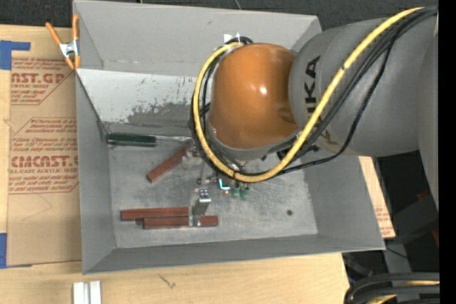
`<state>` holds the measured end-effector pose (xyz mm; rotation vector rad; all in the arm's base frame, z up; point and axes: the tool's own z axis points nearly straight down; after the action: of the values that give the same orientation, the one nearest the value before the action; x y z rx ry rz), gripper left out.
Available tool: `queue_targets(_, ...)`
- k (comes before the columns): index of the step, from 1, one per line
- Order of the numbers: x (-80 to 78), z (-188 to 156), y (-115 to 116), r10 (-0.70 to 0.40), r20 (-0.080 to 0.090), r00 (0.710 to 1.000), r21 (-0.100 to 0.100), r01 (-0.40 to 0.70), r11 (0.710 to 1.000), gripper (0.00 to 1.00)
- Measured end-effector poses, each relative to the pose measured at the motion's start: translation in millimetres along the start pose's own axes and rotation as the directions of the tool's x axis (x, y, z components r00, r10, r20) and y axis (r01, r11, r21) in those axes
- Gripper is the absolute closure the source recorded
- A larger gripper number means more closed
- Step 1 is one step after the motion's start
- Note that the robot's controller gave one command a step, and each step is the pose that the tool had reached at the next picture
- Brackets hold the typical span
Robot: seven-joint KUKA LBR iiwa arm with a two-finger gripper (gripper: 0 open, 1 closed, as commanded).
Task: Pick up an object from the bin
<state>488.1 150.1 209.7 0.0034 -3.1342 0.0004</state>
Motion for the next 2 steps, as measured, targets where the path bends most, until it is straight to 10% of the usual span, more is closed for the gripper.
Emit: queue_targets(2,-2.1,-3.0,-0.7,0.001,0.009,1.0,-0.002,-0.001,1.0,0.0)
